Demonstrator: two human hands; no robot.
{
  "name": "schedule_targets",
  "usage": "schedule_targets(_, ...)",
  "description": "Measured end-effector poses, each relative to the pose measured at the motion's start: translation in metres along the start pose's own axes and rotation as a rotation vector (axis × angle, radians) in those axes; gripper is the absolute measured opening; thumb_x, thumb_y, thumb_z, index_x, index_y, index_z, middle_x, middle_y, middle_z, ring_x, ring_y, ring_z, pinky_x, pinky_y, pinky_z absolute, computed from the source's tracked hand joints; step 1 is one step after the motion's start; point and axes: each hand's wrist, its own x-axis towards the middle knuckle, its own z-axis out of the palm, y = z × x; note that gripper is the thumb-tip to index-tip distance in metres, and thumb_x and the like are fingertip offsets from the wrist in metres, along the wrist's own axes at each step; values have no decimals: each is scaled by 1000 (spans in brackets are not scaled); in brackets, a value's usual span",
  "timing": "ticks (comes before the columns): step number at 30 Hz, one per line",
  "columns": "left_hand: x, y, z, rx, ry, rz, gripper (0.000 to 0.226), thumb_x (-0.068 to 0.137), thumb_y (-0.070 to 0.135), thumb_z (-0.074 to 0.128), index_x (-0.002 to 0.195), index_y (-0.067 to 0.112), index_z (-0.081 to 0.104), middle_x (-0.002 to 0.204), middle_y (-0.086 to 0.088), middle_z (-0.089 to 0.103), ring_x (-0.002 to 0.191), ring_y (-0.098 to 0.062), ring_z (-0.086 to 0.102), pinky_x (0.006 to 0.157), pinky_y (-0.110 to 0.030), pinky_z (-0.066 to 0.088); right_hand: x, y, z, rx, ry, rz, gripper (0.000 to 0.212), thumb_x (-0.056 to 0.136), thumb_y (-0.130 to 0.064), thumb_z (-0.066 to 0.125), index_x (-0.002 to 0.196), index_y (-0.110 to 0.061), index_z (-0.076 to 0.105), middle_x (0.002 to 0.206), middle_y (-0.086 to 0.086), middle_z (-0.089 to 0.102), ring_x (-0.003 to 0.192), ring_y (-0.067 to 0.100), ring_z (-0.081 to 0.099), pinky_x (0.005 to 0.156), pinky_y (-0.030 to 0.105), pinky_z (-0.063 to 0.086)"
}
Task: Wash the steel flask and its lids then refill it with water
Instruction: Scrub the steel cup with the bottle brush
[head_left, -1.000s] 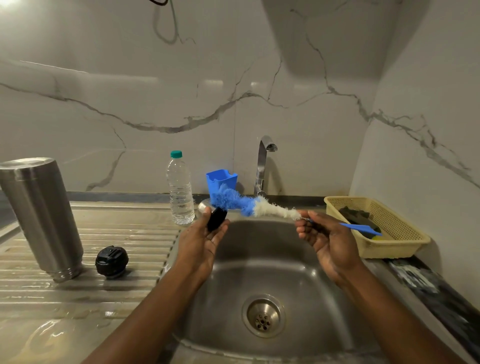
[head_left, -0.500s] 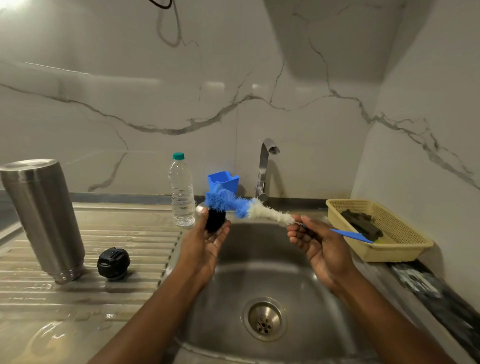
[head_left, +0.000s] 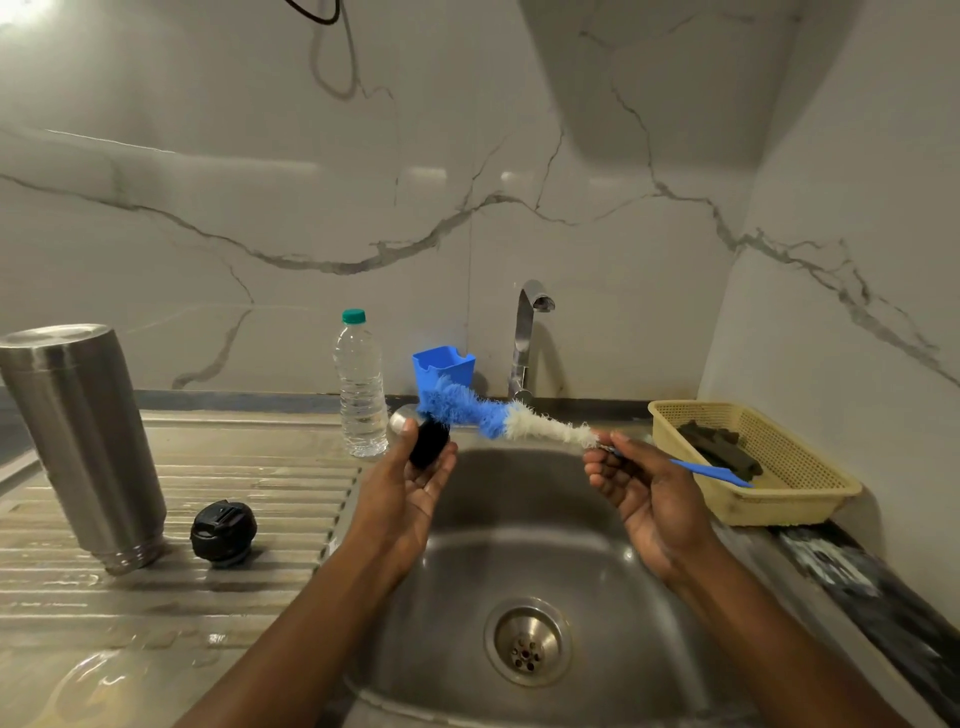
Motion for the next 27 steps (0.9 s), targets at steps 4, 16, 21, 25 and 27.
schedule_targets(4,1,0,1,-30,-1,-19,44,102,24,62,138,-1,59,135,-24,68,129,-34,64,95,-40,61,-1,4,5,-3,-21,23,24,101,-12,58,96,-3,80,90,20,75,77,23,75,66,27,63)
schedule_targets(16,1,0,-2,134,-36,38,25,105,15,58,126,4,65,131,-20,71,123,-28,66,111,-40,49,2,-7,4,29,16,-6,31,102,-10,56,86,-6,82,81,16,75,71,20,73,63,25,62)
schedule_targets(21,1,-4,-1,117,-50,39,27,106,13,57,129,1,63,129,-22,72,122,-30,69,109,-41,51,0,-3,5,19,-15,3,28,102,-10,56,92,-4,81,86,18,76,75,21,74,66,26,63)
schedule_targets(25,3,3,-3,108,-13,39,28,106,12,57,129,-1,63,128,-22,72,121,-31,68,109,-42,51,0,-4,1,8,8,3,26,101,-9,57,92,-4,81,85,19,74,74,22,73,64,26,62)
schedule_targets(27,-1,-1,-1,146,-28,29,26,105,11,57,128,0,63,127,-22,73,123,-32,68,111,-44,50,-1,3,5,-3,-29,17,23,101,-11,58,100,-1,79,89,21,74,77,23,74,66,27,63)
